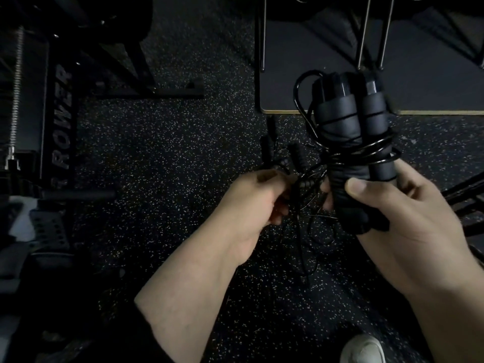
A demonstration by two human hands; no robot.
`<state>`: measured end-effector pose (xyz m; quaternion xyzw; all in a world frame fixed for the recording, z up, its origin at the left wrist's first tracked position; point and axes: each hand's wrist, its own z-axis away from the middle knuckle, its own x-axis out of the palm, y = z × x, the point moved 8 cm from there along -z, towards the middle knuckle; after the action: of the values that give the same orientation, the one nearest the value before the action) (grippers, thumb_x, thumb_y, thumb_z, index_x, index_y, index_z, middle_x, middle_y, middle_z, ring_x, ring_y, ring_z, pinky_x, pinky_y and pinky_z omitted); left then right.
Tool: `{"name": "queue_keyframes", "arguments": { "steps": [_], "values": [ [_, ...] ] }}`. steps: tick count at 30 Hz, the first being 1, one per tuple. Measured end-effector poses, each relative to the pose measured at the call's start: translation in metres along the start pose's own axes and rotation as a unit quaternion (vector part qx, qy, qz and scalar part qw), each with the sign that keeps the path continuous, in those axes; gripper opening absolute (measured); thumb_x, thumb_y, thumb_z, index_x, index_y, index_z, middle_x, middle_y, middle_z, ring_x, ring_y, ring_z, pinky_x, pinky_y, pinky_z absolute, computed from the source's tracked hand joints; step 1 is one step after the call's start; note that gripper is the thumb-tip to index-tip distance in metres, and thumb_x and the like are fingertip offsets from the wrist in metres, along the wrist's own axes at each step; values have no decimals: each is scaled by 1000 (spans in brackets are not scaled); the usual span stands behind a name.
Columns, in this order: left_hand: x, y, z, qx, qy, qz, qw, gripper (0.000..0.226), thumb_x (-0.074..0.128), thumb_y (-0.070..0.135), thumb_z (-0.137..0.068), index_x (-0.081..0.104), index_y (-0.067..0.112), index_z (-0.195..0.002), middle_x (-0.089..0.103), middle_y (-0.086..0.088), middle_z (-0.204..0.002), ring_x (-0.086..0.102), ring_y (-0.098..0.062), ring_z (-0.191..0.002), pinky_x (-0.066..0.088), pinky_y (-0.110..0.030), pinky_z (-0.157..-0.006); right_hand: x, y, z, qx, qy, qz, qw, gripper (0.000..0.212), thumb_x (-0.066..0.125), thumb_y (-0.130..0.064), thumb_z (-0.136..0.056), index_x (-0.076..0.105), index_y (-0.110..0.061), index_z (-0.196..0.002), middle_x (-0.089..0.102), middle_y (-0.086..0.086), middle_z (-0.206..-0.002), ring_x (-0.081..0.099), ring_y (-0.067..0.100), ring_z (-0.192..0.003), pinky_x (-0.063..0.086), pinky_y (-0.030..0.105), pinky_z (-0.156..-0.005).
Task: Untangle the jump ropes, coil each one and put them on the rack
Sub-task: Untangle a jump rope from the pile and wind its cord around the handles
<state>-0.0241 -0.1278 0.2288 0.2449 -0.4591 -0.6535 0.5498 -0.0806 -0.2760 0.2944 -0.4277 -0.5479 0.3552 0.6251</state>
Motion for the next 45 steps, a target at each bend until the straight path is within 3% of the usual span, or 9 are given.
{"name": "queue_keyframes", "arguments": {
  "steps": [9, 17, 20, 23, 30, 35, 39, 42, 45],
  "values": [
    [22, -12, 7, 2, -50, -47, 998, 24, 60, 26, -96, 67, 23, -73, 65, -4, -76, 55, -22, -73, 37, -31, -59, 15, 3, -2, -10, -67, -37, 997, 46, 91, -32, -67, 68, -8, -99, 68, 16, -86, 67, 27, -73, 56, 34, -64],
    [-45, -10, -6, -79, 137, 346, 925, 15, 52, 15, -106, 62, 5, -101, 71, -10, -78, 70, -18, -62, 60, -32, -59, 6, -2, 1, -5, -72, -69, 995, 27, 63, -17, -71, 65, -10, -97, 65, 12, -75, 59, 19, -55, 40, 47, -68],
    [-49, -10, -2, -81, 106, 76, 988, 22, 62, 28, -101, 65, 8, -94, 75, -9, -78, 72, -22, -63, 61, -34, -60, 7, 1, -2, -5, -71, -76, 995, 28, 67, -17, -71, 65, -13, -98, 65, 10, -77, 57, 18, -56, 42, 43, -71],
    [-33, 22, 6, 121, 106, -254, 954, 13, 68, 32, -98, 68, 20, -101, 75, 3, -89, 71, -12, -76, 57, -28, -70, 6, 3, -2, 3, -66, -105, 992, 24, 57, -21, -76, 68, -17, -97, 64, 9, -78, 56, 17, -57, 49, 34, -70],
    [33, 1, 20, 123, -214, -315, 916, 24, 60, 25, -103, 70, 34, -123, 71, 20, -119, 60, 6, -119, 42, -21, -109, 1, 6, -4, 19, -71, -120, 990, 35, 80, -22, -68, 64, -12, -98, 64, 7, -81, 56, 16, -59, 55, 25, -69],
    [6, 18, 9, 159, -45, -342, 925, 18, 55, 22, -105, 67, 36, -108, 69, 26, -88, 62, 9, -79, 49, -18, -74, -5, 4, -6, 7, -50, -105, 993, 28, 56, -23, -79, 65, -14, -104, 63, 7, -81, 58, 14, -59, 41, 40, -76],
    [-71, 22, 4, 100, 245, -63, 962, 21, 44, 16, -108, 63, 25, -105, 61, 6, -82, 56, -6, -57, 56, -36, -71, -13, -4, -7, 1, -41, -98, 994, 25, 58, -25, -77, 70, -19, -98, 63, 4, -82, 58, 11, -59, 43, 38, -78],
    [-102, 6, 1, 15, 301, 42, 953, 23, 41, 15, -110, 64, 16, -112, 62, -1, -84, 62, -15, -67, 56, -35, -70, -14, -4, -7, 10, -48, -101, 994, 32, 82, -27, -66, 70, -19, -95, 65, 3, -82, 57, 11, -58, 49, 32, -76],
    [-83, 10, -6, 31, 203, -224, 953, 34, 49, 16, -106, 60, 25, -137, 69, 7, -123, 65, -14, -108, 49, -30, -90, -9, 4, -7, 29, -39, -132, 990, 54, 89, -42, -60, 65, -15, -101, 65, 3, -83, 56, 10, -57, 56, 27, -74]
  ]
}}
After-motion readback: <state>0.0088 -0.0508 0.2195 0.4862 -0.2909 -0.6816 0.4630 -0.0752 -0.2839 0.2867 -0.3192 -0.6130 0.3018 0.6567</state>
